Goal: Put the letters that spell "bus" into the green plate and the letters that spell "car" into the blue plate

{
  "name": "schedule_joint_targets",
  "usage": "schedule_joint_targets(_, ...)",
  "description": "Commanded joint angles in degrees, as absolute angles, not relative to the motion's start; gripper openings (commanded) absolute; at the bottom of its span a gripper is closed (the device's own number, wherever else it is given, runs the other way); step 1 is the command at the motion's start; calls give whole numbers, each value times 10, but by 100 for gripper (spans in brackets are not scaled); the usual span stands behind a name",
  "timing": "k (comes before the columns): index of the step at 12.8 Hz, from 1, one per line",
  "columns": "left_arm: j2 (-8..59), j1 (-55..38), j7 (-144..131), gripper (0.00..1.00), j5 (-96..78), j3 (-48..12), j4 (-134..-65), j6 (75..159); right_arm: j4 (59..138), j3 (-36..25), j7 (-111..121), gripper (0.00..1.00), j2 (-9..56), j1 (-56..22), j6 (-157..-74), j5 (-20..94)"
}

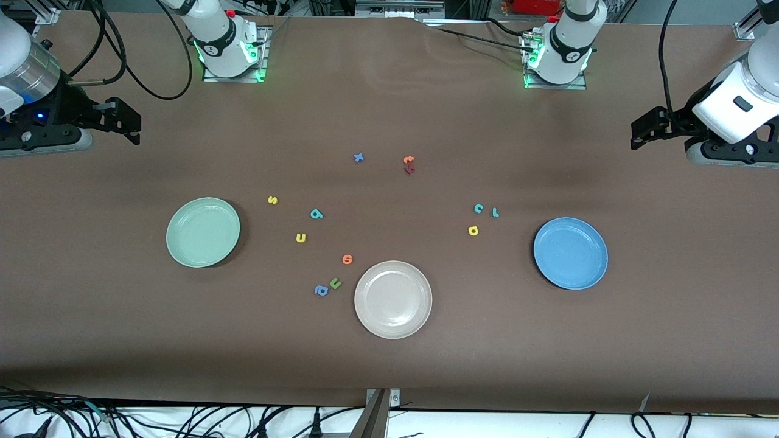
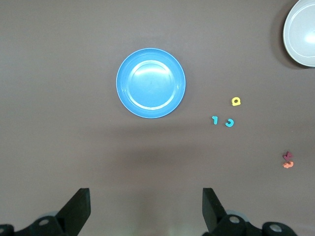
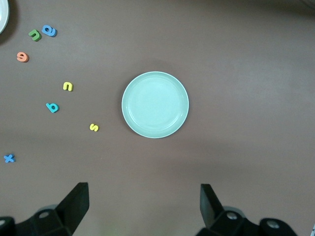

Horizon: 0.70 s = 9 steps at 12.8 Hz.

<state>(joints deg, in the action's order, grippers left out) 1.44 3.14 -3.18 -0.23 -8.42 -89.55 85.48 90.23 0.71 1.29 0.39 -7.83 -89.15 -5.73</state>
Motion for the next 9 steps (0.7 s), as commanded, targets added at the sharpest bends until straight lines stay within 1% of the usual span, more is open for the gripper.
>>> schedule_joint_targets(1,16,35,-19,100,11,-85,-882,842,908,5,9,100,-2,-75,-894,-31)
schedule_joint_targets(4,15,34,-22,100,11,-86,-882,837,892,-4,20,100,6,-72,-889,-18)
schedule_joint_targets(9,14,38,-19,100,11,-88,-882,826,892,-4,19,100,6,-75,-888,-20)
